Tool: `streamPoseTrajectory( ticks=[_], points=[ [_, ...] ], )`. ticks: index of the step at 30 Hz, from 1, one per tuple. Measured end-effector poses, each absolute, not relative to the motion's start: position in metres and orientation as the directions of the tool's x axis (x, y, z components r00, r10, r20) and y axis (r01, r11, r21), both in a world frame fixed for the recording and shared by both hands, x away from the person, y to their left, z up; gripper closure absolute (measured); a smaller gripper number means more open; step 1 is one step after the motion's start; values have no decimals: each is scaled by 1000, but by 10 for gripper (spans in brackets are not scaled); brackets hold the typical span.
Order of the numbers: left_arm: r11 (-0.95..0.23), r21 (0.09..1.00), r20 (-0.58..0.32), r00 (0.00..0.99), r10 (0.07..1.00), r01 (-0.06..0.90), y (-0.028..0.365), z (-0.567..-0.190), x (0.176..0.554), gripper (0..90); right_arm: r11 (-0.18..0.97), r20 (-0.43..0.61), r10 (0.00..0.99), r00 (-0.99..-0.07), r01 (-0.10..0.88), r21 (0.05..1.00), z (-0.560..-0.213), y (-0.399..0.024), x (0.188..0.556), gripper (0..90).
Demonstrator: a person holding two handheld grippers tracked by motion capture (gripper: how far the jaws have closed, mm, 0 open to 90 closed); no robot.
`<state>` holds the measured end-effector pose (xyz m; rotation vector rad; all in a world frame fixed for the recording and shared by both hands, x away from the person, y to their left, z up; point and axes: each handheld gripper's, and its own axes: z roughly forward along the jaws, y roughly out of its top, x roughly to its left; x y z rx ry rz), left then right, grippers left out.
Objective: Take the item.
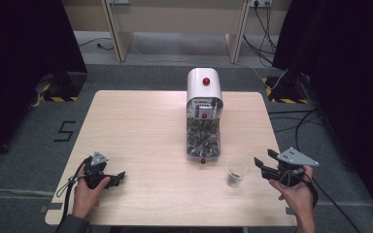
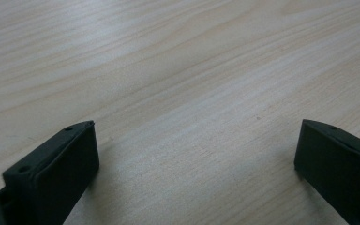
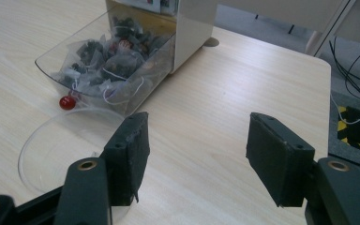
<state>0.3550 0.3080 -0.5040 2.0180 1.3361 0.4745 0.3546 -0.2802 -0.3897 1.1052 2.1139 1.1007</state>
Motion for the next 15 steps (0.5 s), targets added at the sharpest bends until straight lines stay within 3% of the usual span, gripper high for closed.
streamPoseTrajectory(
  ticks=[15],
  points=[
    [-258, 698, -59, 412, 909, 668, 308, -504, 355, 0, 327, -77, 857, -510, 423, 845, -395, -288, 336, 355]
  ],
)
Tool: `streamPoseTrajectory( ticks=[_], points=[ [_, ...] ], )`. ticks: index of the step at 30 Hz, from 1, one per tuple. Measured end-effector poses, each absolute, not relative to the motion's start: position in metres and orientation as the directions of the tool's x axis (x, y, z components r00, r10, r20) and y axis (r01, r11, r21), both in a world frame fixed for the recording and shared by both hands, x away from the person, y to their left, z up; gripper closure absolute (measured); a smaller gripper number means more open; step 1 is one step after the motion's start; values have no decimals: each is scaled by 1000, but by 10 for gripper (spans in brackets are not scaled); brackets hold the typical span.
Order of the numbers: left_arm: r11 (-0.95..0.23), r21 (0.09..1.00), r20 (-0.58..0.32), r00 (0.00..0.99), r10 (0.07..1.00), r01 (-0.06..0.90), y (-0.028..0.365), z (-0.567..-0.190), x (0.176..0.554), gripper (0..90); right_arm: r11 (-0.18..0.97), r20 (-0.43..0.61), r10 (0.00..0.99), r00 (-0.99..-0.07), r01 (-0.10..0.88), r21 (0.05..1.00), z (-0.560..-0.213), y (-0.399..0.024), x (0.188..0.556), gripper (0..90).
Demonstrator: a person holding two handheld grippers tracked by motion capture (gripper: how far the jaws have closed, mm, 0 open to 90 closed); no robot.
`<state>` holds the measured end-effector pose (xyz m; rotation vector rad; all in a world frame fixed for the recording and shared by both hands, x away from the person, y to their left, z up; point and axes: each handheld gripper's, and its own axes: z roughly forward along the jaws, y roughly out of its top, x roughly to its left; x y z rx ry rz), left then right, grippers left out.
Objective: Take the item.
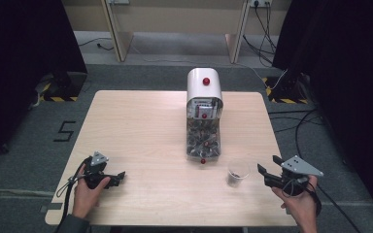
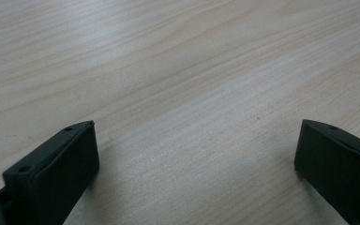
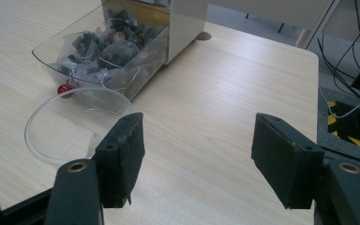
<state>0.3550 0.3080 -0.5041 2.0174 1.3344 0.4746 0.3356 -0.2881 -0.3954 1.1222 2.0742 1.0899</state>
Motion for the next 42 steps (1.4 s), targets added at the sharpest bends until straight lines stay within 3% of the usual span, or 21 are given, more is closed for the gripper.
streamPoseTrajectory(
  ticks=[42],
  points=[
    [-258, 698, -58, 413, 909, 668, 308, -504, 355, 0, 330, -34, 860, -508, 506, 797, -444, -302, 301, 314]
  ],
)
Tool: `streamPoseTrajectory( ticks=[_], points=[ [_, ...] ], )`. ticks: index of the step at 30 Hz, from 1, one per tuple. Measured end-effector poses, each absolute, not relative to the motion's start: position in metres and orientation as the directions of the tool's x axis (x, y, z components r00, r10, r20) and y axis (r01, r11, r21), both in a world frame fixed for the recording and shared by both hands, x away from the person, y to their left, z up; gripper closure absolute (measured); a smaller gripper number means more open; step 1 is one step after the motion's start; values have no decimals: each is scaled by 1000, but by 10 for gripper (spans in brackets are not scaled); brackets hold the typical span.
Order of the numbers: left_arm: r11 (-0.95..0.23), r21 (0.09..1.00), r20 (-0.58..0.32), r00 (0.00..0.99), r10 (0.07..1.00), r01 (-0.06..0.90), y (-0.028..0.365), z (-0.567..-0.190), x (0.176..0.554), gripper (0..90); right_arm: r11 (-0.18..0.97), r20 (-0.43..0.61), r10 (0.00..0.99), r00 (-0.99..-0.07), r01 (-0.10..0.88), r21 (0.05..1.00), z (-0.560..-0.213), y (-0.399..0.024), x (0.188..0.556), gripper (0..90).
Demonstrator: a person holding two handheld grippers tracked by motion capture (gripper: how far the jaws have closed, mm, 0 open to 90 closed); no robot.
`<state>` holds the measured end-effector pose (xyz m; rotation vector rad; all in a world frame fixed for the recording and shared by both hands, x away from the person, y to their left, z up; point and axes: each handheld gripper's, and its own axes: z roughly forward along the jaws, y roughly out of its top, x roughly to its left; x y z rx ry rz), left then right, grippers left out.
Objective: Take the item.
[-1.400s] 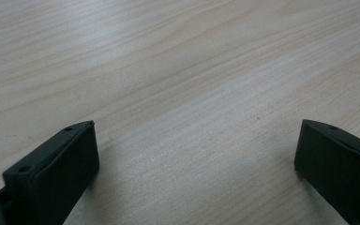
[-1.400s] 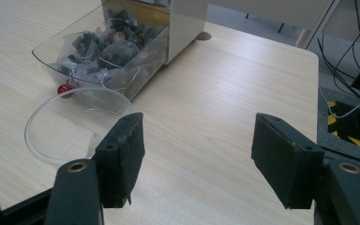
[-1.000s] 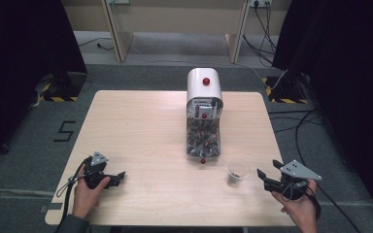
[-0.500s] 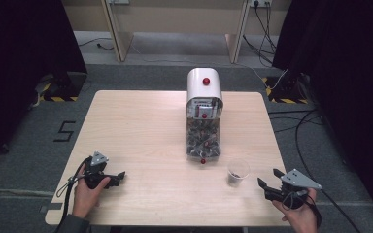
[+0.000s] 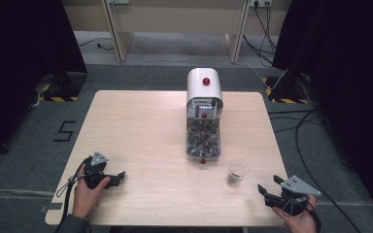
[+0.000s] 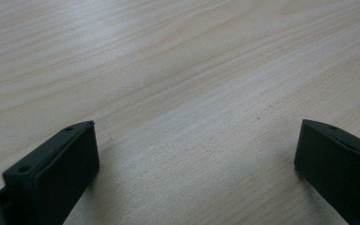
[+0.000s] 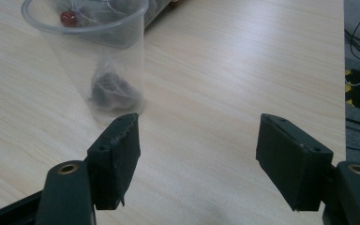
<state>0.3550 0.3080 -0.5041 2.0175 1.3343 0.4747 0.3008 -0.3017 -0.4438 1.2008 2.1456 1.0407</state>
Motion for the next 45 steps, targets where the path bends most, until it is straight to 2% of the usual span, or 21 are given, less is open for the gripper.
streamPoseTrajectory(
  ticks=[20, 37, 45],
  points=[
    [-259, 697, -58, 412, 909, 669, 308, -504, 355, 0, 368, -31, 846, -533, 540, 757, -463, -300, 293, 270],
    [-259, 697, -58, 412, 909, 669, 308, -504, 355, 0, 408, -31, 834, -550, 578, 707, -477, -303, 288, 266],
    [-258, 698, -58, 413, 909, 668, 308, -504, 355, 0, 385, 2, 839, -543, 598, 703, -480, -306, 284, 253]
  ],
)
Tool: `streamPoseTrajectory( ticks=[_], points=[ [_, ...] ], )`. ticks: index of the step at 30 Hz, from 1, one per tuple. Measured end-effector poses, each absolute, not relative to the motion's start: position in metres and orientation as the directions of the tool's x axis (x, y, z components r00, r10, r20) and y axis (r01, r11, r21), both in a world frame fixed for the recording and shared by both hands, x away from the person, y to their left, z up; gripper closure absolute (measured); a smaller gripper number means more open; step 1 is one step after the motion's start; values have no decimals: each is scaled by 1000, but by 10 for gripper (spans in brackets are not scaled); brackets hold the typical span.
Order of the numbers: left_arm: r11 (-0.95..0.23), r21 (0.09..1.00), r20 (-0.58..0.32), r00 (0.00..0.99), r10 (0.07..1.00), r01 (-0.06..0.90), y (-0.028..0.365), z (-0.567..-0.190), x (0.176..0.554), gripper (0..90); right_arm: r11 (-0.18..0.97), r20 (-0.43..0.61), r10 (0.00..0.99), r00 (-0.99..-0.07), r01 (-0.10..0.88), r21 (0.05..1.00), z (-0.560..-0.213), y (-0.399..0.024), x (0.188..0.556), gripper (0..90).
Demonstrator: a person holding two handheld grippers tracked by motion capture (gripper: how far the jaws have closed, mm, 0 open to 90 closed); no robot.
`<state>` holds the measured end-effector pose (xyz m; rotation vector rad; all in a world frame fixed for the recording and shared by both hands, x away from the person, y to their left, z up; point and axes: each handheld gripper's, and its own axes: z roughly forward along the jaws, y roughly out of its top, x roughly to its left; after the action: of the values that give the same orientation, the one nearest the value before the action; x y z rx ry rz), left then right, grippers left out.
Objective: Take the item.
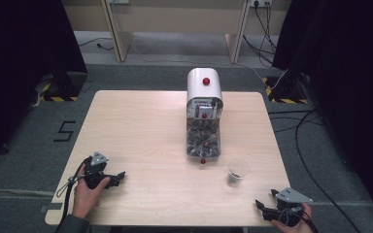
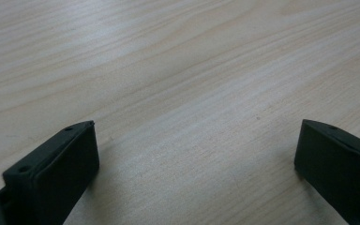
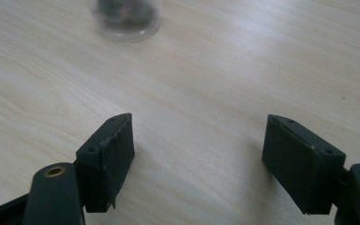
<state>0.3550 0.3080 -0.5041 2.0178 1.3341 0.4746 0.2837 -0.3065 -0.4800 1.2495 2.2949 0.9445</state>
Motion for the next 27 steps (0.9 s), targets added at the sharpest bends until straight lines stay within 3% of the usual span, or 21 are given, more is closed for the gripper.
streamPoseTrajectory(
  ticks=[10, 27],
  points=[
    [-259, 697, -58, 412, 909, 669, 308, -504, 355, 0, 380, 19, 819, -573, 567, 731, -486, -309, 280, 149],
    [-259, 697, -57, 412, 909, 669, 308, -504, 355, 0, 376, 19, 809, -587, 542, 752, -489, -312, 278, 147]
  ],
)
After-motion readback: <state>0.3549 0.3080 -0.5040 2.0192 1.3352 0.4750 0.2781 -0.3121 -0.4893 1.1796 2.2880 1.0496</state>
